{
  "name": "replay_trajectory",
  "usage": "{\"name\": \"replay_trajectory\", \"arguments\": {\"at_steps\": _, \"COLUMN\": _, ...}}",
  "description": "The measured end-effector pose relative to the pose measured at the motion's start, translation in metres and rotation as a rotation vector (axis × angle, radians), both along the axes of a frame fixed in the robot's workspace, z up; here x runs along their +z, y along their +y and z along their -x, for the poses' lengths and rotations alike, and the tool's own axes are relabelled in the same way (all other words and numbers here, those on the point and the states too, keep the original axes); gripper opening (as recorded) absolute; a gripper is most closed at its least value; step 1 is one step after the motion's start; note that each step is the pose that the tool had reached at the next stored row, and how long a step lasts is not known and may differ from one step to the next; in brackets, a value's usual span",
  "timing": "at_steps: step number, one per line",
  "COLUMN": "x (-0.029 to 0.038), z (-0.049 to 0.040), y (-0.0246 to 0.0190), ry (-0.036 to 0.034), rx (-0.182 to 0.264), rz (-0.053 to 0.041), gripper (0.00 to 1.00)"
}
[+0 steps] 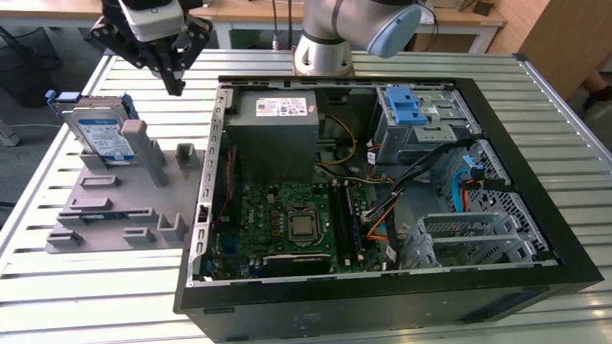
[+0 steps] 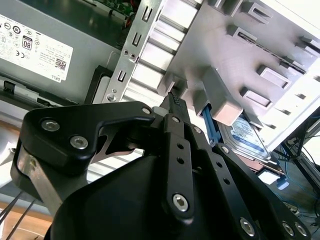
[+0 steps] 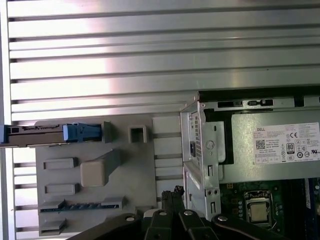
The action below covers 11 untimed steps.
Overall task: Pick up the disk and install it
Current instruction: 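Reach for the disk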
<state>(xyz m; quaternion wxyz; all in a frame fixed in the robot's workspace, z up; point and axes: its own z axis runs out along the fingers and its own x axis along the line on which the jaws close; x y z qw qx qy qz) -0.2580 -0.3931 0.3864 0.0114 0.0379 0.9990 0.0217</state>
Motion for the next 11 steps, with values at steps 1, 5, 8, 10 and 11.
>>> {"name": "replay_trajectory", "arguments": {"at_steps": 1, "x": 0.0, "z": 0.0007, "y": 0.0002, "ry": 0.0001, "rx": 0.0, "rz": 0.0001, "gripper": 0.11}}
{"name": "replay_trajectory", "arguments": {"at_steps": 5, "x": -0.0002, "z": 0.0033, "y": 0.0018, "ry": 0.0001, "rx": 0.0, "rz": 0.0, "gripper": 0.11}}
{"name": "replay_trajectory", "arguments": {"at_steps": 8, "x": -0.0004, "z": 0.005, "y": 0.0031, "ry": 0.0003, "rx": 0.0, "rz": 0.0, "gripper": 0.11}}
{"name": "replay_trajectory", "arguments": {"at_steps": 10, "x": -0.0005, "z": 0.0068, "y": 0.0046, "ry": 0.0005, "rx": 0.0, "rz": 0.0, "gripper": 0.11}}
{"name": "replay_trajectory", "arguments": {"at_steps": 11, "x": -0.0006, "z": 0.0078, "y": 0.0059, "ry": 0.0009, "rx": 0.0, "rz": 0.0001, "gripper": 0.11}}
